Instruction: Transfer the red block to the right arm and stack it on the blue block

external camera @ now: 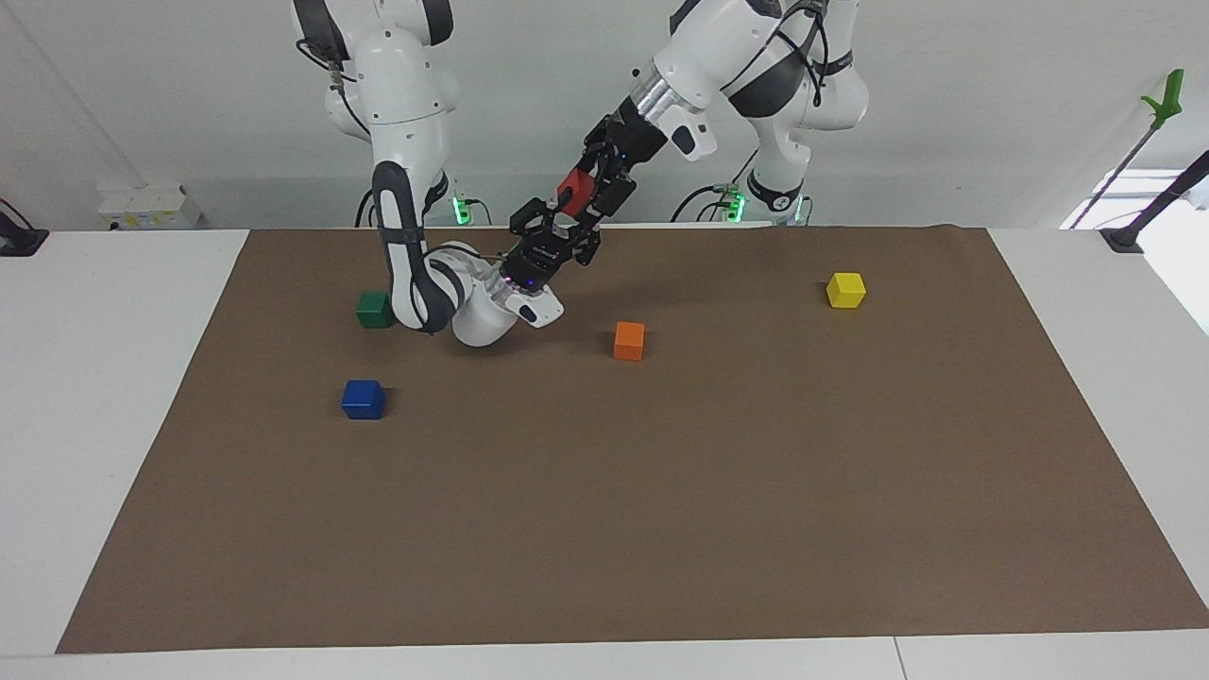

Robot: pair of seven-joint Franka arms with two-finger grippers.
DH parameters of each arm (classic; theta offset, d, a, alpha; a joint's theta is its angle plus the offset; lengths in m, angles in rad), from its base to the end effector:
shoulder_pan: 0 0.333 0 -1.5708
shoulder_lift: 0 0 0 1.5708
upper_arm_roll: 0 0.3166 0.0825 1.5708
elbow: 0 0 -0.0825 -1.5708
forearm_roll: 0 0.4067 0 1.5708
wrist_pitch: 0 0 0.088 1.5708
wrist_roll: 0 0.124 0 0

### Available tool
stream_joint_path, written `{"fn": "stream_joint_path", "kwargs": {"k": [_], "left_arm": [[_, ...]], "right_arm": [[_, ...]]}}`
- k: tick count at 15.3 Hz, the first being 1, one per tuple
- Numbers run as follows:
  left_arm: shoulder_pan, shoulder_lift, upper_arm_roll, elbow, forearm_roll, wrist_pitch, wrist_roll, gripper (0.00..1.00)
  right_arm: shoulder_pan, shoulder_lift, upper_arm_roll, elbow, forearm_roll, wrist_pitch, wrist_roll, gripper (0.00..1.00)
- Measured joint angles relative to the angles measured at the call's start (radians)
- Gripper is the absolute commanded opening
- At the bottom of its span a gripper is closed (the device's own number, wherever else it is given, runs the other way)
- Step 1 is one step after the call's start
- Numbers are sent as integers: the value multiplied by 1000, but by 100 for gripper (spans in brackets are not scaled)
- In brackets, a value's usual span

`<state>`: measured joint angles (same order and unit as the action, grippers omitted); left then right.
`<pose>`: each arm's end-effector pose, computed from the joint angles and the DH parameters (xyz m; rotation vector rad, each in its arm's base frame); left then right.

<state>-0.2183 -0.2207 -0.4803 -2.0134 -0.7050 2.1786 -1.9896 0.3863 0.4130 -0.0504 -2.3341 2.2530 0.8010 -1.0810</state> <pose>0.3984 -0.4016 0.5630 1.8275 1.8543 -0.6034 0.4456 0.2808 0.3018 -0.6331 -0.0467 0.0206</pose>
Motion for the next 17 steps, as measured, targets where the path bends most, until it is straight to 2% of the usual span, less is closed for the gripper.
{"fn": "stream_joint_path", "kwargs": {"k": [2, 4, 7, 10, 12, 15, 17], "left_arm": [[48, -12, 2, 14, 0, -72, 38, 100], [118, -22, 7, 25, 7, -132, 170, 100], [250, -27, 11, 23, 32, -165, 401, 100], [422, -25, 15, 6, 96, -178, 709, 100], [522, -23, 18, -7, 195, -205, 889, 100], [582, -20, 18, -10, 346, -247, 1095, 100], [587, -19, 18, -3, 419, -267, 1244, 100]], "right_arm": [[0, -2, 0, 9, 0, 23, 5, 0], [-4, -21, -2, 10, 0, 68, 32, 0], [-20, -94, -4, 14, 0, 190, 116, 0], [-37, -203, -6, 18, 0, 312, 235, 0], [-58, -287, -7, 20, -26, 430, 327, 0], [-120, -445, -9, 30, -156, 631, 515, 0], [-177, -540, -10, 52, -279, 695, 670, 0]]}}
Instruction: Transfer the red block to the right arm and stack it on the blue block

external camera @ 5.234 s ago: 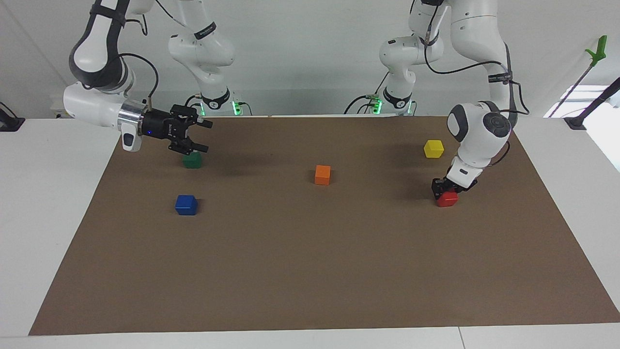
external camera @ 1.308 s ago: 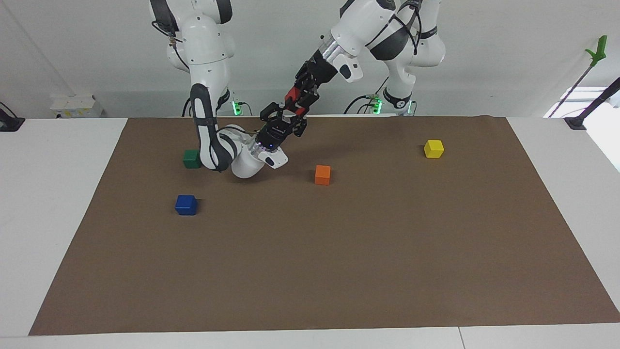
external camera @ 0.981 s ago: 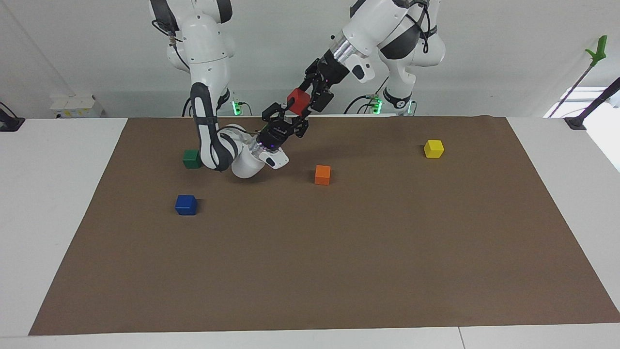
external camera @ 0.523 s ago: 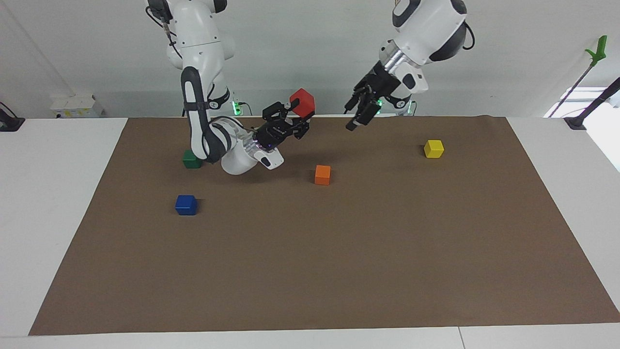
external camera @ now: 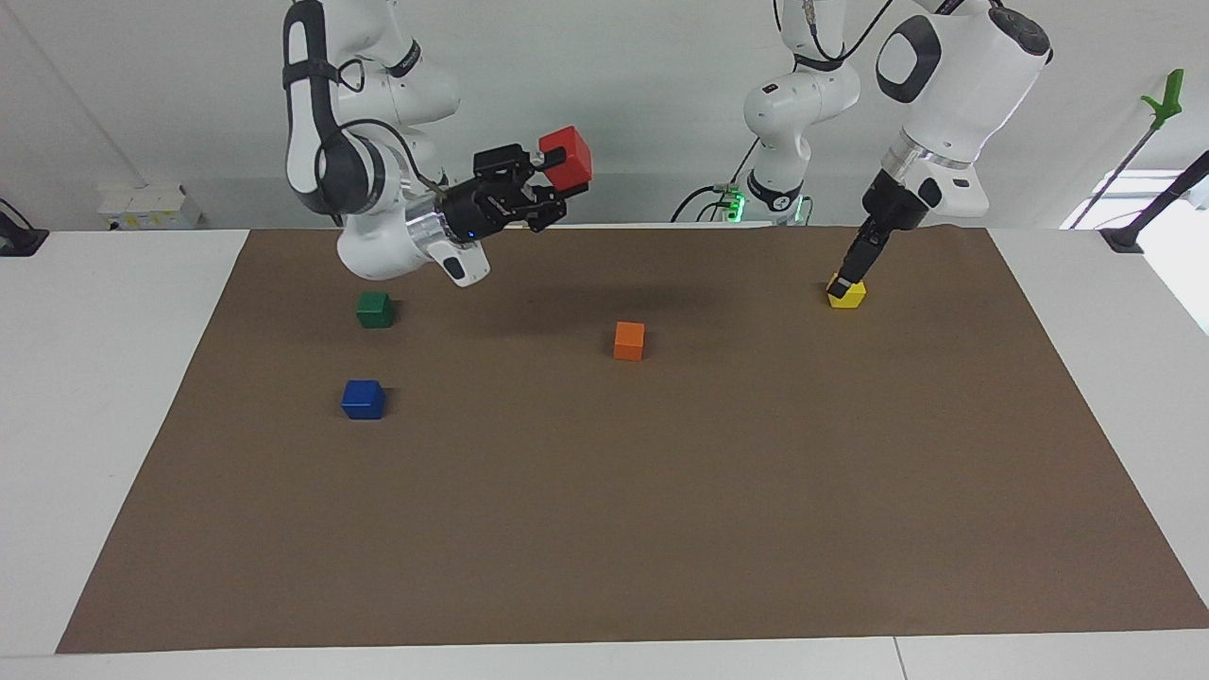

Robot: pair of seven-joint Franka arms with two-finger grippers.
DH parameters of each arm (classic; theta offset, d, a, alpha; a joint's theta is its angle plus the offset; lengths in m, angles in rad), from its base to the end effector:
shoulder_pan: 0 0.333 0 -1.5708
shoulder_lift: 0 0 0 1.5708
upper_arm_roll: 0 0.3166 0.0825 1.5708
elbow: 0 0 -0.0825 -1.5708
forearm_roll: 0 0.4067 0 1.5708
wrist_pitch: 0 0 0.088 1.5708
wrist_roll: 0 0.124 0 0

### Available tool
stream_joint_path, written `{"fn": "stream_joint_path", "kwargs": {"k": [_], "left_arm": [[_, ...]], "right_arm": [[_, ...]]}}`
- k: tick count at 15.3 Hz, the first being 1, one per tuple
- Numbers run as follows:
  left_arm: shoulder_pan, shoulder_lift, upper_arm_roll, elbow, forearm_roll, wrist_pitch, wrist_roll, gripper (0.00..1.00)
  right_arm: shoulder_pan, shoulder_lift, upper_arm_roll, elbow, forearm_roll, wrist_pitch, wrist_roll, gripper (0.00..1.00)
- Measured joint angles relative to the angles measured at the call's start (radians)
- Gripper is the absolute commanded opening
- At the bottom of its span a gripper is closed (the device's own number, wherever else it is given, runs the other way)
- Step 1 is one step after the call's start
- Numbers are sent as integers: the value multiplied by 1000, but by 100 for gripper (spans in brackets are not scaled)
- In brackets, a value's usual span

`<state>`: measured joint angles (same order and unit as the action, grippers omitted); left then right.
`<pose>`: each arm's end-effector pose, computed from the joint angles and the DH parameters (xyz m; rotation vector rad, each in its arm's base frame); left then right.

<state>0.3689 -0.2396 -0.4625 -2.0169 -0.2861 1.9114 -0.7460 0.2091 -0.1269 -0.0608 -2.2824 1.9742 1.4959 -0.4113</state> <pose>0.5241 -0.0894 0.5333 2.7429 1.0619 0.0523 0.4968 0.1943 0.5019 -1.1815 0.1241 0.1527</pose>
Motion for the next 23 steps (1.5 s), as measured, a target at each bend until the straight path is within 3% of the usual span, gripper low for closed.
{"fn": "stream_joint_path", "kwargs": {"k": [4, 8, 10, 13, 16, 20, 23], "left_arm": [[16, 79, 12, 139, 168, -133, 297, 100], [-6, 215, 65, 328, 261, -247, 424, 100], [-121, 286, 174, 416, 290, -297, 437, 100], [-413, 352, 465, 485, 297, -321, 503, 100], [-526, 345, 589, 488, 297, -356, 596, 100], [-527, 254, 598, 373, 297, -383, 716, 100], [-527, 188, 587, 314, 297, -382, 734, 100]], "right_arm": [[-109, -116, -5, 126, -381, 59, 293, 0], [-135, -158, -6, 210, -653, 59, 395, 0], [-137, -162, -6, 239, -820, 59, 399, 0], [-141, -162, -7, 286, -1054, 59, 400, 0], [-146, -163, -7, 337, -1347, 59, 400, 0], [-147, -162, -1, 358, -1660, 80, 400, 0], [-146, -142, 9, 339, -1794, 151, 400, 0]]}}
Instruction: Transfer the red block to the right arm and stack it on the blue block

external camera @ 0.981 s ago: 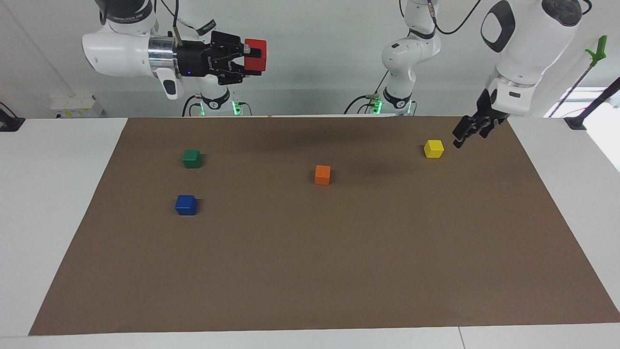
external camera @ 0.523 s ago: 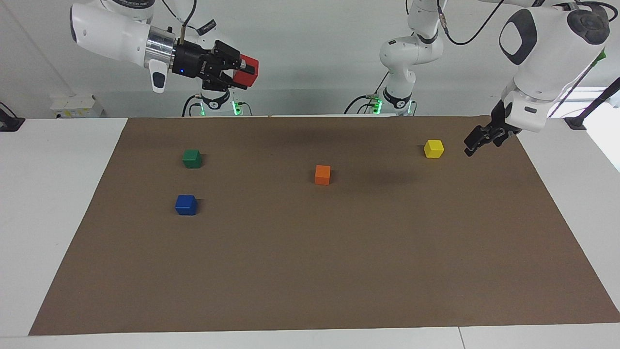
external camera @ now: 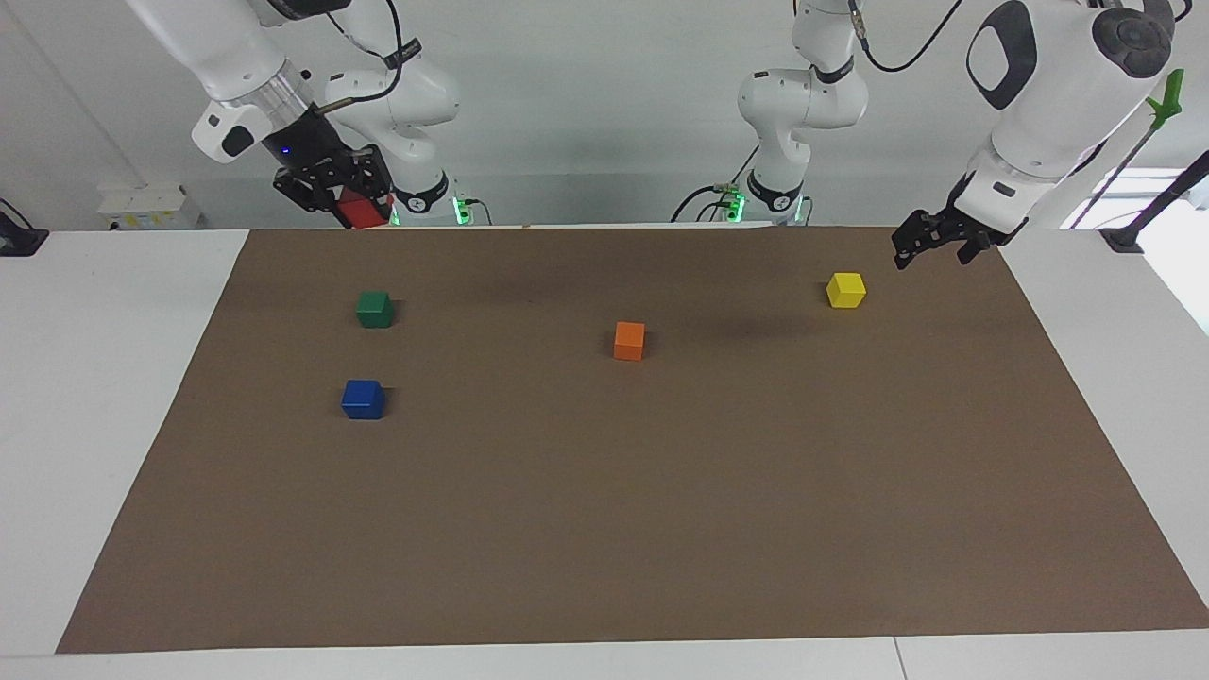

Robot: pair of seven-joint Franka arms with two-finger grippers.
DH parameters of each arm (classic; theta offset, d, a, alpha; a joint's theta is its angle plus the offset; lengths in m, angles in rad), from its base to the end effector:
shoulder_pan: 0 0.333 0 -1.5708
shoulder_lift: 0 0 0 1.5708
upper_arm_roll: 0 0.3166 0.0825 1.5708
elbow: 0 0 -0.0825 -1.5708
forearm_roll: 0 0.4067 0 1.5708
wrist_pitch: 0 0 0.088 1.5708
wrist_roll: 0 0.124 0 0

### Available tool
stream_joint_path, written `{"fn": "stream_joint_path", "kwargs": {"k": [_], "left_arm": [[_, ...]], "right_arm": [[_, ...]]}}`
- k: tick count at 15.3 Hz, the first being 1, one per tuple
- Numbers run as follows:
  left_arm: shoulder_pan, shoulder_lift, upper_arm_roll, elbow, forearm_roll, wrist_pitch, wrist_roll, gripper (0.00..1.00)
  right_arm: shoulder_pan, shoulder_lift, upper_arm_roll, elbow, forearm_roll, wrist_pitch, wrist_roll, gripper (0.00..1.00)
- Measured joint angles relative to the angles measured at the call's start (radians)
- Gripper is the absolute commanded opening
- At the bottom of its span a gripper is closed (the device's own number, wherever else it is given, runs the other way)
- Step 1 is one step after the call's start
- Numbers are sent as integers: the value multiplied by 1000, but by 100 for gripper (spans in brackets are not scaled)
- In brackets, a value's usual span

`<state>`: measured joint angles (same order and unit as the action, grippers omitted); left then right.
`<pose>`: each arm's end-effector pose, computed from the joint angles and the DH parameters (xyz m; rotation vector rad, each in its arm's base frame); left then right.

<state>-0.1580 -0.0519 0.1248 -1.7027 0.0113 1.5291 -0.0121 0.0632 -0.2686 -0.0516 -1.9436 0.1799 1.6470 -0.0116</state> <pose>0.5501 -0.0154 0.5692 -3.1279 0.0342 0.1910 0.4931 0.0242 0.5754 -2.9484 -0.0132 0.0422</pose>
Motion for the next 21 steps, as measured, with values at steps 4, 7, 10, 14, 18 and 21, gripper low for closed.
{"fn": "stream_joint_path", "kwargs": {"k": [4, 7, 10, 14, 18, 21], "left_arm": [[-2, -10, -36, -14, 11, 51, 0, 100], [27, 3, -69, -14, 22, 53, 3, 100], [131, 8, -189, -14, 25, 53, 3, 100], [151, 9, -215, -13, 27, 53, 3, 100], [157, 9, -214, -14, 27, 53, 3, 100], [157, 9, -217, -14, 27, 57, 4, 100]], "right_arm": [[-4, 81, -1, -26, -83, 73, 20, 0], [-16, 158, -3, -44, -100, 148, 22, 0], [-31, 239, -5, -57, -130, 235, 22, 0], [-38, 333, -7, -60, -146, 340, 22, 0], [-38, 390, -5, -81, -199, 470, 22, 0], [-38, 413, -3, -103, -204, 549, 22, 0]]}}
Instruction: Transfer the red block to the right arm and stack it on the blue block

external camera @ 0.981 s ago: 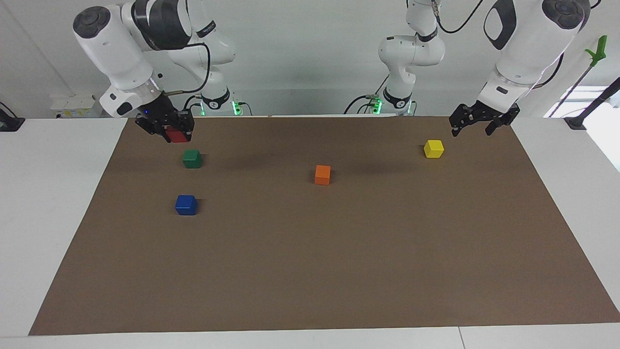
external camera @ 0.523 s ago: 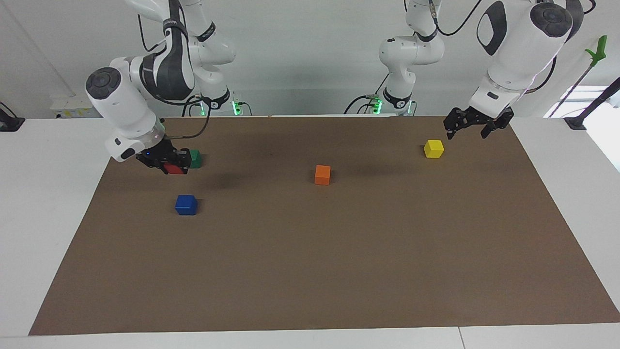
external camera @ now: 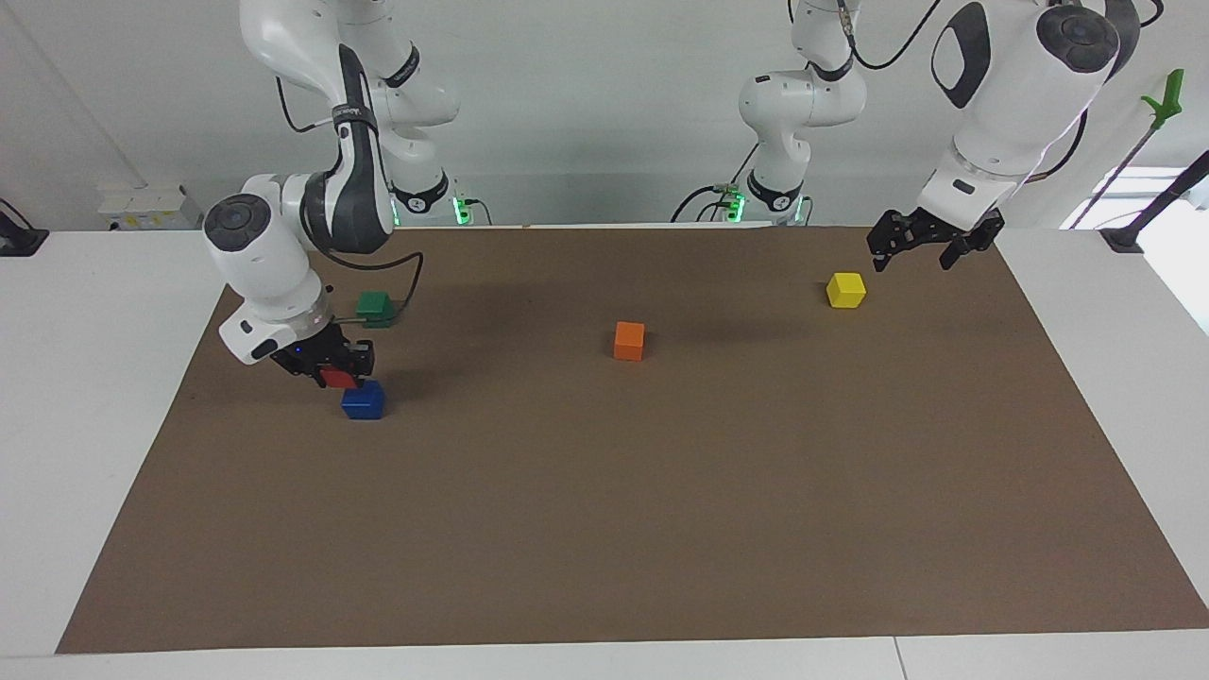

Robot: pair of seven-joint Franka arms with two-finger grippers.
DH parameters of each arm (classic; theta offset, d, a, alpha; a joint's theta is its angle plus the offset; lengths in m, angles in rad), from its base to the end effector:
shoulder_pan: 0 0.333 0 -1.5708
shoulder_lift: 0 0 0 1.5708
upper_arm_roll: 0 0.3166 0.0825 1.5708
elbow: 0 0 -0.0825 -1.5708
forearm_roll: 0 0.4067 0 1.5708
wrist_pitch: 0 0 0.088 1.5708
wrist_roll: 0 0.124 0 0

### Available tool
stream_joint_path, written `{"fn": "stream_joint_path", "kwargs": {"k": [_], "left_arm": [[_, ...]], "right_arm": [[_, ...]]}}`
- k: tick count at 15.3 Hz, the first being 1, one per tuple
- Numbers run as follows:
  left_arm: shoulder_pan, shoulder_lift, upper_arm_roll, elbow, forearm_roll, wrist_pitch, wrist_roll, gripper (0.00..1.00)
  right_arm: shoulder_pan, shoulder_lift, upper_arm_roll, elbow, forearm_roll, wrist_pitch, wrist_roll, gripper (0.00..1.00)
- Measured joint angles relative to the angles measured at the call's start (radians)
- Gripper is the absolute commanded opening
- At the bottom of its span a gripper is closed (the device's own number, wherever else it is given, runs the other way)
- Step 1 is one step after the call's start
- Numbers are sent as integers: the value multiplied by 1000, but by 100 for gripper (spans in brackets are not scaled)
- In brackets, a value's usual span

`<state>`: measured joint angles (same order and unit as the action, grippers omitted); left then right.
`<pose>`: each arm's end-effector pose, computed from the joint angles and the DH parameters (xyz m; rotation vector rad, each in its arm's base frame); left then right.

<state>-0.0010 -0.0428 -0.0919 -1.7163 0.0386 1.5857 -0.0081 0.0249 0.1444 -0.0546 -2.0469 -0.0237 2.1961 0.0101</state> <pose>0.5567 -0.0480 0.5620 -3.0890 0.1342 0.1326 0.5944 -0.0184 0.3417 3.1142 -0.0395 0.0073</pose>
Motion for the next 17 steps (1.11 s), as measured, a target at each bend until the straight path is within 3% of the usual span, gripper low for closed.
{"fn": "stream_joint_path", "kwargs": {"k": [8, 17], "left_arm": [[0, 3, -5, 31, 0, 45, 4, 100], [10, 4, -2, 30, 0, 45, 4, 100]], "right_arm": [[1, 36, 4, -10, 0, 91, 0, 0], [-2, 47, 4, -11, 78, 95, 1, 0]]}}
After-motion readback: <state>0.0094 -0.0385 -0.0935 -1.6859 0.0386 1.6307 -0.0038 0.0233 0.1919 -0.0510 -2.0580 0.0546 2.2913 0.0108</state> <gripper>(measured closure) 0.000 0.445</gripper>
